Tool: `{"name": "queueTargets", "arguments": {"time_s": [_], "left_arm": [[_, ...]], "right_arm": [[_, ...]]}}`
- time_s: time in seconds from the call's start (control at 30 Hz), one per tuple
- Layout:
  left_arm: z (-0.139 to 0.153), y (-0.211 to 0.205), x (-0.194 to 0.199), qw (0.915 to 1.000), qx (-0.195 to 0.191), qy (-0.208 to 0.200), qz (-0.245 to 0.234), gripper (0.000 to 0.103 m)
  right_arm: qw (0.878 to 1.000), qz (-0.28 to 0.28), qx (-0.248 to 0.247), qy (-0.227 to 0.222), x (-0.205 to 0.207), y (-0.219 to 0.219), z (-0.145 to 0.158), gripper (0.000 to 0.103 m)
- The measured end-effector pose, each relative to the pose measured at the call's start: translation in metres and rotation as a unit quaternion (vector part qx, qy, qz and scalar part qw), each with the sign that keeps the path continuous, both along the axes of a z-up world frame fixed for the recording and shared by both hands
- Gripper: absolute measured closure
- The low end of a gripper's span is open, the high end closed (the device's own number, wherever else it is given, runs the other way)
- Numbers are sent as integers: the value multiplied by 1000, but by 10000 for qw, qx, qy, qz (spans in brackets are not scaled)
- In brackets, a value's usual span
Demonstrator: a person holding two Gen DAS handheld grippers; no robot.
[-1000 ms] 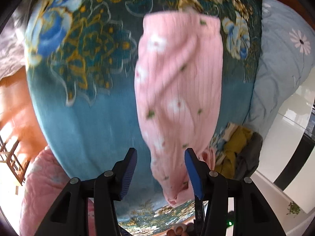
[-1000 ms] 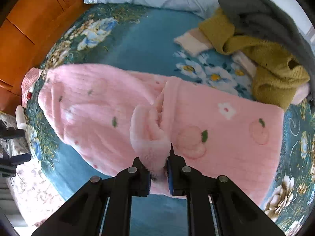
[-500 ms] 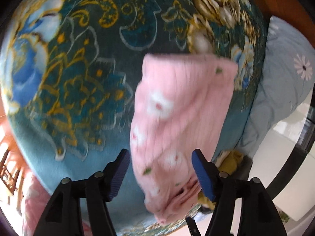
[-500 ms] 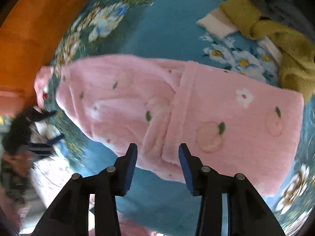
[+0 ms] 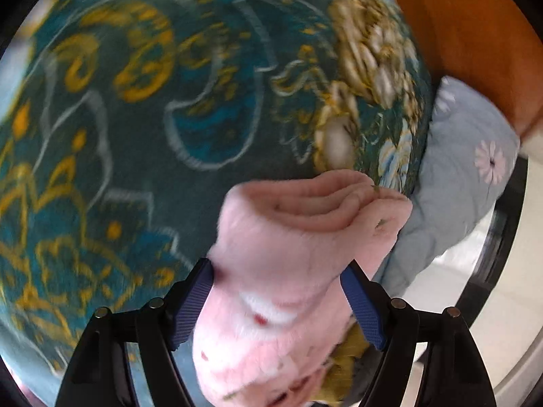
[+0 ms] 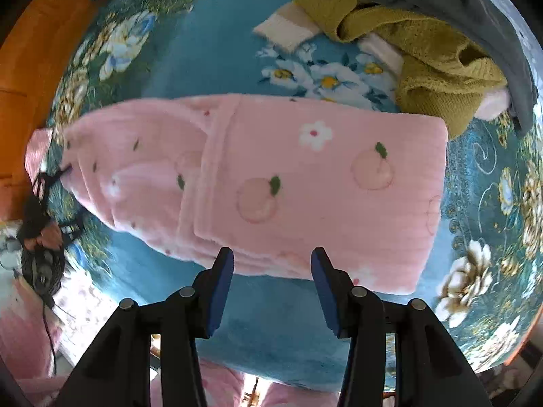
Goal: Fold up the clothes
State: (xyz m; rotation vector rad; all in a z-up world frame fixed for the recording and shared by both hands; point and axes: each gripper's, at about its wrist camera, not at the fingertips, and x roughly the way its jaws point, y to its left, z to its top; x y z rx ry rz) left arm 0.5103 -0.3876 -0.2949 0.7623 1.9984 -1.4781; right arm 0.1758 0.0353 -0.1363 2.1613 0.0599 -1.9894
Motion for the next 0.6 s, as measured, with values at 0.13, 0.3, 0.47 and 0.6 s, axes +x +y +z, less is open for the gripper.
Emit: {"name": "queueTargets", "arguments": {"time_s": [0.13, 0.3, 0.47, 0.6], "left_arm": [[0, -7, -9, 9990, -247, -250, -283, 27], [9, -13, -21, 9941, -417, -589, -807, 65], [55, 3, -38, 9815, -1070, -674, -1436, 77], [92, 16, -53, 9653, -1598, -731, -1932, 78]], "right_arm": [[9993, 365, 95, -3, 1, -11, 0, 55], [9988, 487, 56, -36, 2, -20, -2, 55], [9981, 611, -12, -13, 1, -34, 0, 55], [9978, 651, -85, 88, 1, -41, 7, 55]]}}
